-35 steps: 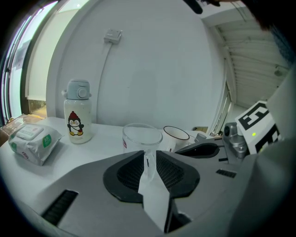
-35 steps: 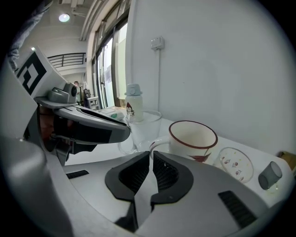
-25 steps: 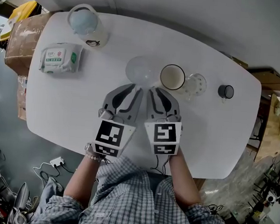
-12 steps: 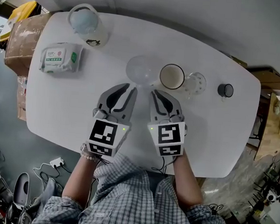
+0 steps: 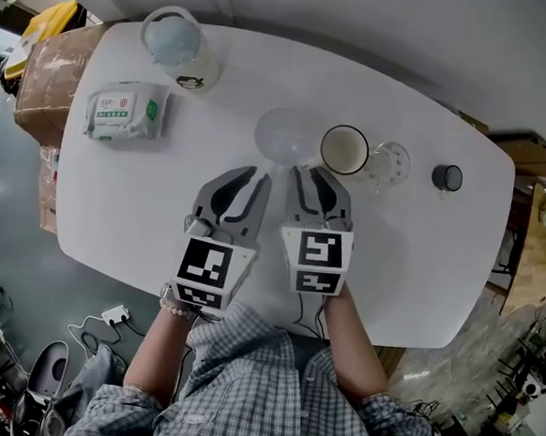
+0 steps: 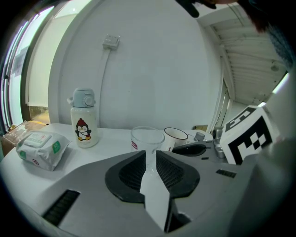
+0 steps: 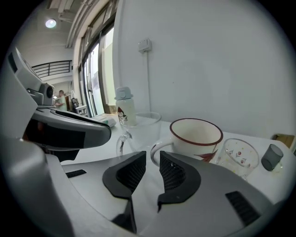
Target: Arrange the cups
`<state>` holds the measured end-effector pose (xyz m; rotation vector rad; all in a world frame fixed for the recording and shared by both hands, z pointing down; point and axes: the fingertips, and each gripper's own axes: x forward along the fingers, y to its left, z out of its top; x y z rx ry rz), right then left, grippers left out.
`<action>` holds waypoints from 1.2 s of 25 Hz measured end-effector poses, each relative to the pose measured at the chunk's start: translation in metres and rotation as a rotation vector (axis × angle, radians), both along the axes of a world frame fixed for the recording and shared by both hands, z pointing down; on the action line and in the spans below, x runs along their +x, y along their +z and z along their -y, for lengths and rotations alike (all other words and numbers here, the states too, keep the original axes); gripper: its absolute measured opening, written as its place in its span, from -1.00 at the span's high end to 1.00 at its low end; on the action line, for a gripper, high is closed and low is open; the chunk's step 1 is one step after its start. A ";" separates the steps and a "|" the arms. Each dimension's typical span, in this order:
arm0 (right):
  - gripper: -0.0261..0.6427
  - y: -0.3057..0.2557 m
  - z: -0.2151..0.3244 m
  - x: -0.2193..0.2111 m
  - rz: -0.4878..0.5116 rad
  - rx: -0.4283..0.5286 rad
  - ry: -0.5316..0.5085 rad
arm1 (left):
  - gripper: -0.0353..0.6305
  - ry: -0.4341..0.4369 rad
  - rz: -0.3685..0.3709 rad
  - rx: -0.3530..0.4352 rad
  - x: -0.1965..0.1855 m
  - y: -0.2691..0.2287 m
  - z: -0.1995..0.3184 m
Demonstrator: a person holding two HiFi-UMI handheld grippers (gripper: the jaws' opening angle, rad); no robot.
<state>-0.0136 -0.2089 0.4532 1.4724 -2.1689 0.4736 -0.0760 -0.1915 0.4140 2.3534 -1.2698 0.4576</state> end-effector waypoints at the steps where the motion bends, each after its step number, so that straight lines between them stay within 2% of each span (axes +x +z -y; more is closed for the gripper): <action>1: 0.71 0.000 0.002 0.000 -0.003 0.006 0.011 | 0.67 0.000 0.002 0.000 -0.001 0.000 0.000; 7: 0.76 -0.002 -0.001 0.001 0.023 -0.015 -0.025 | 0.67 0.009 0.015 -0.001 -0.003 0.003 0.001; 12: 0.76 -0.002 -0.015 0.008 0.003 -0.035 -0.070 | 0.67 0.045 0.053 0.002 0.009 0.006 0.000; 19: 0.76 -0.002 -0.033 0.024 -0.039 -0.052 -0.096 | 0.67 0.045 0.070 -0.005 0.017 0.009 0.000; 30: 0.76 -0.004 -0.048 0.052 -0.106 -0.068 -0.054 | 0.67 0.040 0.071 -0.009 0.020 0.008 -0.002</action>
